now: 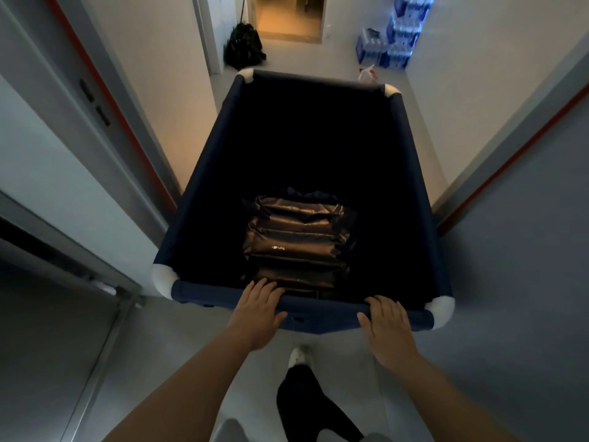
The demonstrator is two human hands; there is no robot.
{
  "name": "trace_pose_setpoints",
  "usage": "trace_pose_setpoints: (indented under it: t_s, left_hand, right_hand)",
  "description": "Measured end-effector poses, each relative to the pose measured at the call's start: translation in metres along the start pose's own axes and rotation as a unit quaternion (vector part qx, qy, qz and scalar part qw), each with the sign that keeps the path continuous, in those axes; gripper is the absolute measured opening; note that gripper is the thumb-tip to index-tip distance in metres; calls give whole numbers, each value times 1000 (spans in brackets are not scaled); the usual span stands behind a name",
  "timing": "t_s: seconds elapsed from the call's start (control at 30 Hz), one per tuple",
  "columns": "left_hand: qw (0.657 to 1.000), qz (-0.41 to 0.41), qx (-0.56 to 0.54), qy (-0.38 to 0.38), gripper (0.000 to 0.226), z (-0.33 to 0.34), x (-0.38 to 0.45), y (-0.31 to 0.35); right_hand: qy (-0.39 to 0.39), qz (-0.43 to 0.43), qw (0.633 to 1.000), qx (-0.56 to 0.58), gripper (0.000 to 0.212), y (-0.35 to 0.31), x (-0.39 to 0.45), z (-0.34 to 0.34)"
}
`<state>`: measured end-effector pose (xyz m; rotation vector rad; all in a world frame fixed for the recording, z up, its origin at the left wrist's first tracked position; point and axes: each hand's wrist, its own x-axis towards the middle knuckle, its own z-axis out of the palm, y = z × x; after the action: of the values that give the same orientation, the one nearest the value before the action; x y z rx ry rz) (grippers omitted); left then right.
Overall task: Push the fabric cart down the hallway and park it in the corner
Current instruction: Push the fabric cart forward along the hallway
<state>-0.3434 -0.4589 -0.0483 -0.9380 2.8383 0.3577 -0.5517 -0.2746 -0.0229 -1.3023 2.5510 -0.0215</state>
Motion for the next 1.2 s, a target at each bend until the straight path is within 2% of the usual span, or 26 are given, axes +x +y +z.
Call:
trace_pose_setpoints:
  t_s: [0.17,0.27,0.3,0.47,0.6,0.9,1.2]
  left_hand:
    - [1000,0,10,-9,55,-21,62,-12]
    - [1000,-3,3,5,54,-32,100,-21]
    - [1000,-1,-1,6,53,-36,114,-24]
    - [1000,15,-26,6,50,-58,178,-40]
    - [999,23,-40,4,49,-70,227,-51]
    - [997,66,-34,23,49,-91,334,-80]
    - [994,105,-36,-7,51,-123,446,-112]
  right_hand:
    - [-12,7,1000,-13,63,3,63,-17]
    - [25,4,1000,1,86,2,101,-26]
    - [22,6,1000,1,88,2,114,-29]
    - [3,20,1000,-3,55,7,181,-44]
    - [-24,29,999,-4,68,11,230,-55]
    - [-15,56,998,-5,60,13,334,-79]
    - [-9,151,988,18,59,-9,436,-118]
